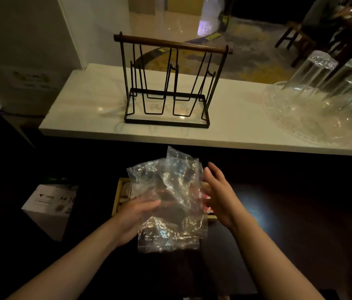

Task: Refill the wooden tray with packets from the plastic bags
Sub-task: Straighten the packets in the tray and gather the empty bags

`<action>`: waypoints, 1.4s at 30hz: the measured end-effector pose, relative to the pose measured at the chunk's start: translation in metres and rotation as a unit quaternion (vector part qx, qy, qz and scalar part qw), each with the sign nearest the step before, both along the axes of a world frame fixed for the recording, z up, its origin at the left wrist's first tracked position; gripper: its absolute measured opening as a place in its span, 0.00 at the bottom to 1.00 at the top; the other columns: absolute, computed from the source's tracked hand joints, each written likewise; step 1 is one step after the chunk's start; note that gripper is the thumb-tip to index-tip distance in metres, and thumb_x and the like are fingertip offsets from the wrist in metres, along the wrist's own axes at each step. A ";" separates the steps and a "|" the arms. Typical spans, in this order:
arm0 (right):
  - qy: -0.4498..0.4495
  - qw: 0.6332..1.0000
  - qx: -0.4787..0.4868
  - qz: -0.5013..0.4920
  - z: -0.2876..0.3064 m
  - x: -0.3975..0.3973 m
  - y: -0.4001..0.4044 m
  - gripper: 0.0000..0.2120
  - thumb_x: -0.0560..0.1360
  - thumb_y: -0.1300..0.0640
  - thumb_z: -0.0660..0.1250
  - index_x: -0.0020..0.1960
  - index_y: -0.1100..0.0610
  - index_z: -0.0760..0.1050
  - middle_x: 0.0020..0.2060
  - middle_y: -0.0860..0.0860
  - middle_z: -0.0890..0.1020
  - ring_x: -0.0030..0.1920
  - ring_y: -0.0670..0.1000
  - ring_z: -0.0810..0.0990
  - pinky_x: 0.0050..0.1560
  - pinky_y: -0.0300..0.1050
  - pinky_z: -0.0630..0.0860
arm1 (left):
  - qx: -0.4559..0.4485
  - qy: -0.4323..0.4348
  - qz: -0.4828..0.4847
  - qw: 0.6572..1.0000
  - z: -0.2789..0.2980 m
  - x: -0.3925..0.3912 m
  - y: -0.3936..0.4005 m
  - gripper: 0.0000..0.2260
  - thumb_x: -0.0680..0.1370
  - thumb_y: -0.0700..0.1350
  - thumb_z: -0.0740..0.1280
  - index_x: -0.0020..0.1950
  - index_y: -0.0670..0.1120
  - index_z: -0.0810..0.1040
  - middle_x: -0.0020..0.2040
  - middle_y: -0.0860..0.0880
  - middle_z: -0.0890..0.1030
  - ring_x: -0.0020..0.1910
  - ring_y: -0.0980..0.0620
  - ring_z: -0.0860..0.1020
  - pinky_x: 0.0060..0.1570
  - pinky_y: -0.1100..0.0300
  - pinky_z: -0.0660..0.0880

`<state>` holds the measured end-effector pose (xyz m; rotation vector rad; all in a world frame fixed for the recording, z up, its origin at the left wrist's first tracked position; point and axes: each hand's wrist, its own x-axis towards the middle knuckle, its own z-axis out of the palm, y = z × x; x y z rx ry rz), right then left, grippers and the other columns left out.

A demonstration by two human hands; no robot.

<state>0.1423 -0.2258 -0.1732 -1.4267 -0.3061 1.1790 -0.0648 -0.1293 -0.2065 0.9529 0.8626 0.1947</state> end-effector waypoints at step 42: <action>-0.435 0.898 0.031 0.056 0.031 0.013 0.012 0.08 0.78 0.62 0.63 0.42 0.52 0.74 0.33 0.47 0.82 0.35 0.39 0.81 0.38 0.30 0.76 | 0.147 -0.024 0.104 0.983 0.014 0.001 0.004 0.08 0.73 0.35 0.70 0.49 0.44 0.77 0.39 0.47 0.87 0.33 0.49 0.85 0.30 0.63 0.80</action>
